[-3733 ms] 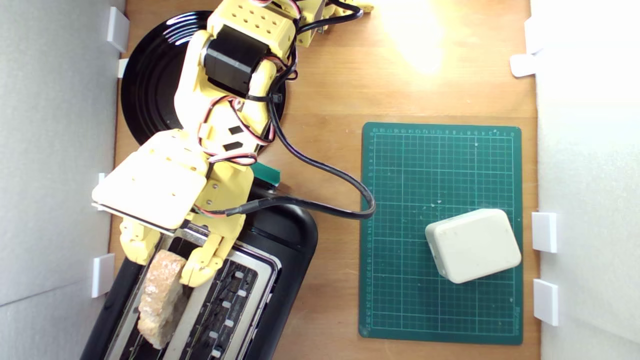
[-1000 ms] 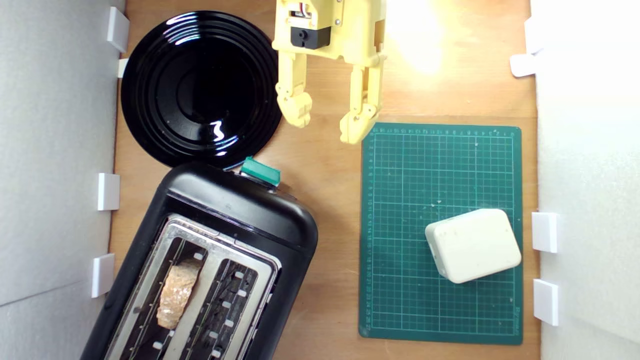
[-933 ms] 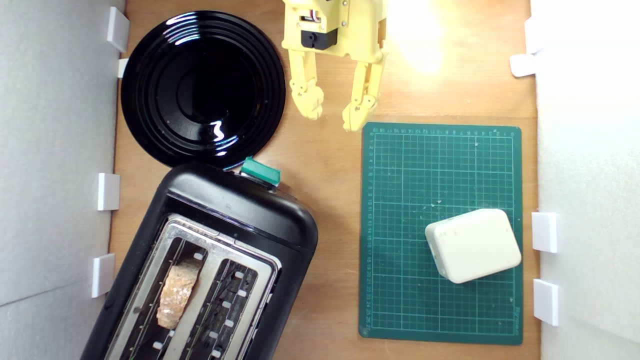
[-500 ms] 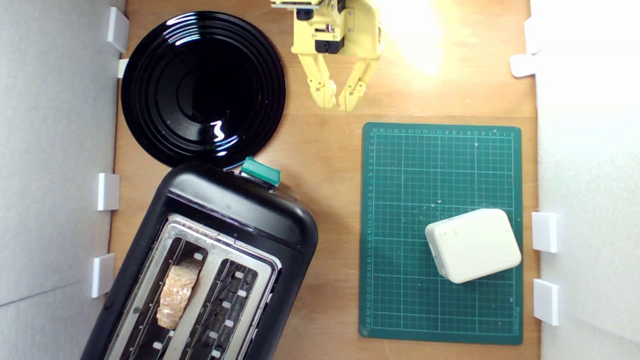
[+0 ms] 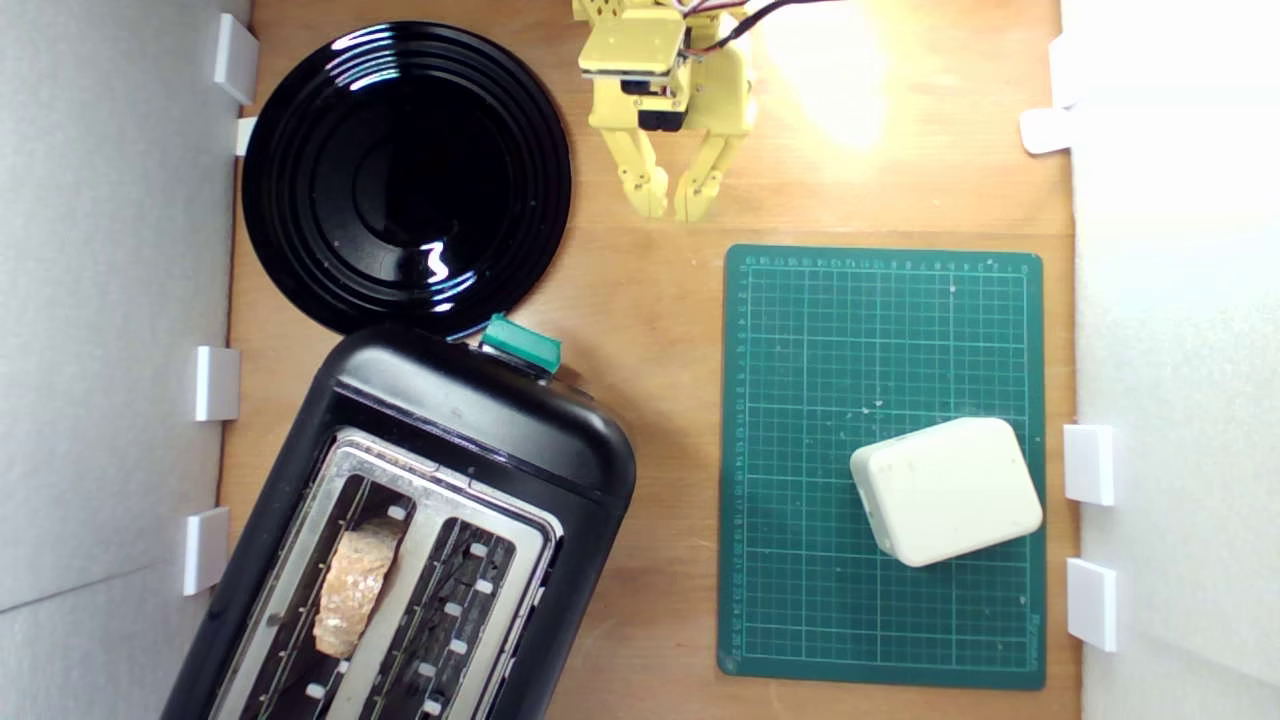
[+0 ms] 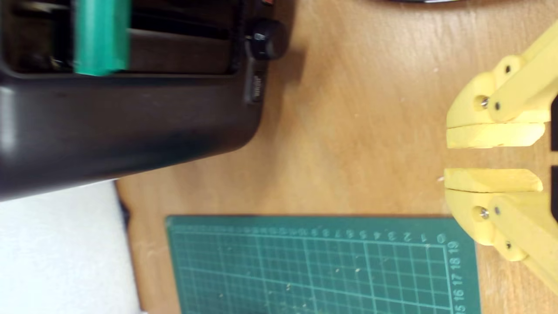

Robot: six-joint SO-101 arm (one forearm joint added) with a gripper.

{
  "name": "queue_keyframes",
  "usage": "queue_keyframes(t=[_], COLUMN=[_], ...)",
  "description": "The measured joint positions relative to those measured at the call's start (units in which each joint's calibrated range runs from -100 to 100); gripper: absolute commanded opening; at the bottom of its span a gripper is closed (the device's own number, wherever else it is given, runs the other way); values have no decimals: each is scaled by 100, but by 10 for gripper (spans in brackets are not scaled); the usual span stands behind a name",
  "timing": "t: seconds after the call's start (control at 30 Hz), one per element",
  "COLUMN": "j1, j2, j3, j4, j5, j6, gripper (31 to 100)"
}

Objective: Pick bread and place in toaster

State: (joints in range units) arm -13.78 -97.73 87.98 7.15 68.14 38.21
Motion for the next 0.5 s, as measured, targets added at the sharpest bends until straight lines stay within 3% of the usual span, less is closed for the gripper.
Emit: queue_keyframes(t=[0.5], j1=[-55], j2=[-76], j3=[573], j4=[-18], j5=[-51], j6=[0], gripper=[484])
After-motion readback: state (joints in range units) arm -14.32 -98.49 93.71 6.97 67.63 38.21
